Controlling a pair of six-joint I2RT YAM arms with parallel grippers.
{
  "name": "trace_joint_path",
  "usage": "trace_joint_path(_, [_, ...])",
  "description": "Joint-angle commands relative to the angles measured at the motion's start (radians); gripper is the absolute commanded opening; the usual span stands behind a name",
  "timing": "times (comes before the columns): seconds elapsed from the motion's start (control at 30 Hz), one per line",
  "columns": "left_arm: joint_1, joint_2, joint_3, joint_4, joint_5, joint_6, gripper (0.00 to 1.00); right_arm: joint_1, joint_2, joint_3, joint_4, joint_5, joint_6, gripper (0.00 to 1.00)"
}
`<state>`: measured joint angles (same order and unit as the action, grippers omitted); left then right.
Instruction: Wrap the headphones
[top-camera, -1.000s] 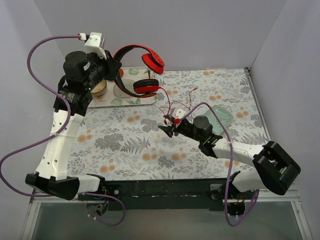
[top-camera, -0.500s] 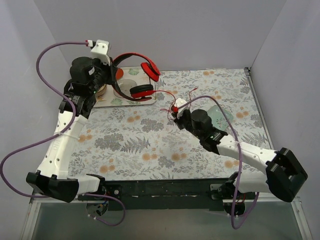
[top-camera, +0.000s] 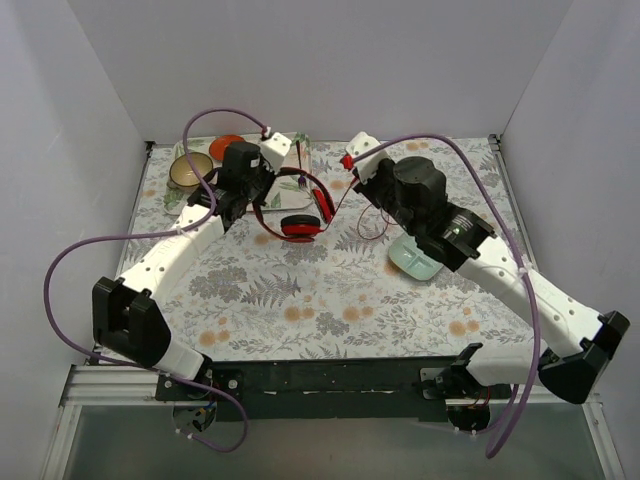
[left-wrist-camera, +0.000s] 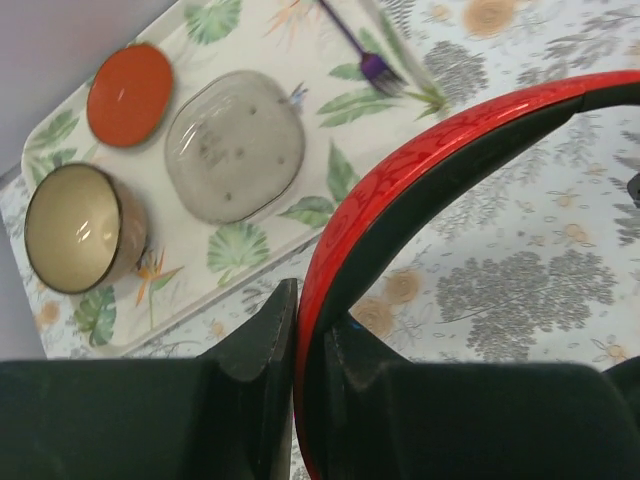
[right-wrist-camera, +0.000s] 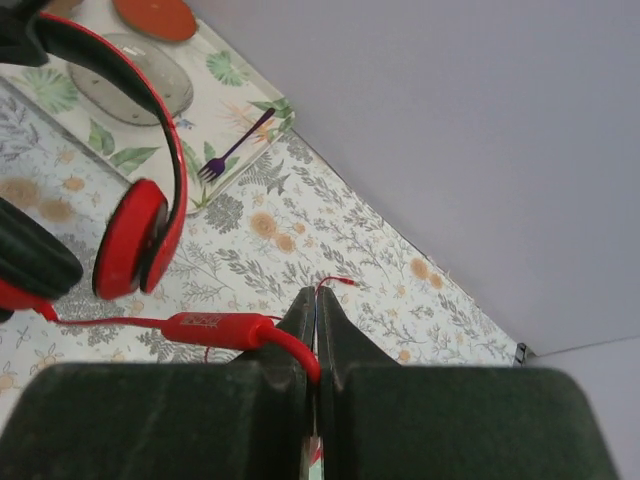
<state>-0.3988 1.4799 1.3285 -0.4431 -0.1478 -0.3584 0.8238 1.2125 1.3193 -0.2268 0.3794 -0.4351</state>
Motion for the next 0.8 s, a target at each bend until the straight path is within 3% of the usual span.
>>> trace_joint_path(0.0, [-0.077,-0.067,-0.006,0.009,-0.015,0.079,0.00,0.002,0.105,0.156,-0.049,-0.077,-0.077,0.01])
trace_joint_path(0.2, [-0.141,-0.119,-0.015,-0.060,0.141,0.042,0.00,-0.025,0.271,0.322,-0.074,-0.126,-0.036,0.01])
trace_joint_path(0.53, [-0.146,-0.199,0.008,-0.124,0.470,-0.056,0.00,-0.184,0.470,0.508,-0.163,-0.419,0.174,0.01])
trace_joint_path(0.63, [-0.146,-0.216,0.035,-0.132,0.519,-0.098,0.00,-0.209,0.481,0.491,-0.157,-0.462,0.209,0.01])
trace_joint_path(0.77, [-0.146,-0.231,0.075,-0.128,0.571,-0.158,0.00,-0.262,0.429,0.344,-0.043,-0.583,0.291,0.01])
